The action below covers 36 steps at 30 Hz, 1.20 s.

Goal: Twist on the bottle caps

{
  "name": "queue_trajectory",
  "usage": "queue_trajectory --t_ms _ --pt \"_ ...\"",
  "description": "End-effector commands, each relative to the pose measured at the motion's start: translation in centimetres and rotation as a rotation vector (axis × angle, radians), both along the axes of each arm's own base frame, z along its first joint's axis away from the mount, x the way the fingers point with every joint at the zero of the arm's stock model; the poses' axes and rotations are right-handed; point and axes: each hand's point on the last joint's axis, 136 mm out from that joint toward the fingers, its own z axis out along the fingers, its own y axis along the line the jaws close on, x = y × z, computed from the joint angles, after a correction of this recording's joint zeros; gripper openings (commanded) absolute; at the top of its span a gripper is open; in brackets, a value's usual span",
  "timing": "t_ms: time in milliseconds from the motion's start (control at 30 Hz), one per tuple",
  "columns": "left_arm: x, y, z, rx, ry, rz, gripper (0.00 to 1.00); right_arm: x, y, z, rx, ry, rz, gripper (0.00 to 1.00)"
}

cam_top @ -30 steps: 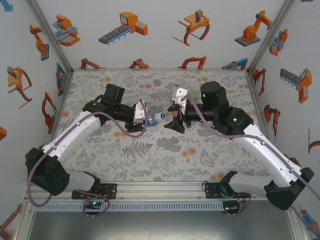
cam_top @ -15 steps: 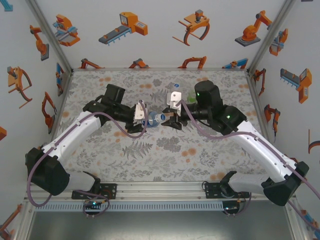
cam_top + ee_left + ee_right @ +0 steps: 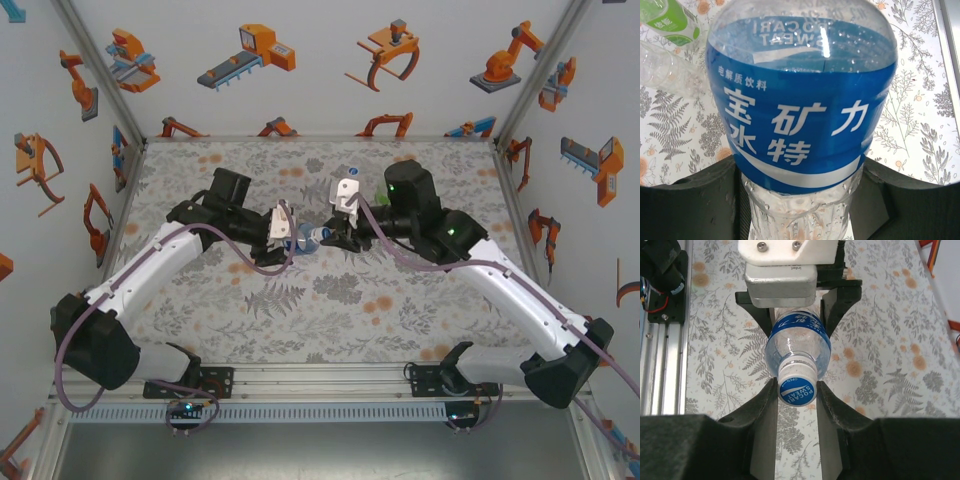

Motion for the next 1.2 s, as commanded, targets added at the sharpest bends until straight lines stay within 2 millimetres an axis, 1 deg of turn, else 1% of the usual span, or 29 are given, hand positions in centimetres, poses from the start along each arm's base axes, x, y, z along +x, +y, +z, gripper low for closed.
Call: queue_trajectory --t_ms 0,100,200,300,333,400,467,567,600,733,833,900,933,1067,1167 --pt "0.2 -0.6 1.3 -0.030 -0.005 0.000 0.00 2.4 0.0 -0.1 0.052 0.155 -0.192 0.13" --pt "1.3 -0.6 1.1 -0.023 -0.024 0.053 0.00 4.7 -0.2 -0.6 0.125 0.396 -0.399 0.00" --pt "2.1 -0.6 0.9 -0.017 -0.033 0.087 0.00 6.2 -0.3 -1.8 0.206 0.699 -0.588 0.00" --pt "2.6 -0.6 0.7 -0.011 -0.040 0.109 0.00 6.6 0.0 -3.1 0.271 1.018 -0.715 0.00" --pt "2.8 -0.6 0.7 -0.010 -0.043 0.116 0.00 6.8 0.0 -4.0 0.278 1.109 -0.774 0.00" --pt "3.0 -0.6 0.6 -0.008 -0.047 0.125 0.00 6.9 0.0 -4.9 0.277 1.219 -0.838 0.00" --pt "3.2 -0.6 0.6 -0.007 -0.048 0.130 0.00 7.1 -0.1 -5.2 0.294 1.267 -0.873 0.00" --pt "3.2 -0.6 0.4 0.001 -0.055 0.133 0.00 7.6 -0.1 -5.0 0.307 1.252 -0.890 0.01" --pt "3.2 -0.6 0.4 0.002 -0.056 0.135 0.00 7.8 -0.2 -5.0 0.304 1.239 -0.895 0.07" --pt "3.2 -0.4 0.4 0.009 -0.067 0.140 0.00 8.3 -0.5 -3.9 0.302 1.172 -0.878 0.18" --pt "3.1 -0.4 0.3 0.012 -0.065 0.136 0.00 8.7 -0.8 -2.3 0.301 1.074 -0.836 0.35" --pt "3.0 -0.3 0.3 0.016 -0.060 0.132 0.00 8.8 -1.1 -1.0 0.293 0.973 -0.793 0.45" --pt "3.0 -0.3 0.2 0.018 -0.060 0.131 0.00 8.8 -1.2 -0.5 0.287 0.927 -0.774 0.48" --pt "2.5 -0.3 0.1 0.025 -0.050 0.108 0.00 7.5 -1.2 2.3 0.243 0.672 -0.609 0.53" --pt "1.9 -0.2 0.0 0.030 -0.041 0.081 0.00 5.8 -1.2 4.2 0.209 0.468 -0.455 0.54"
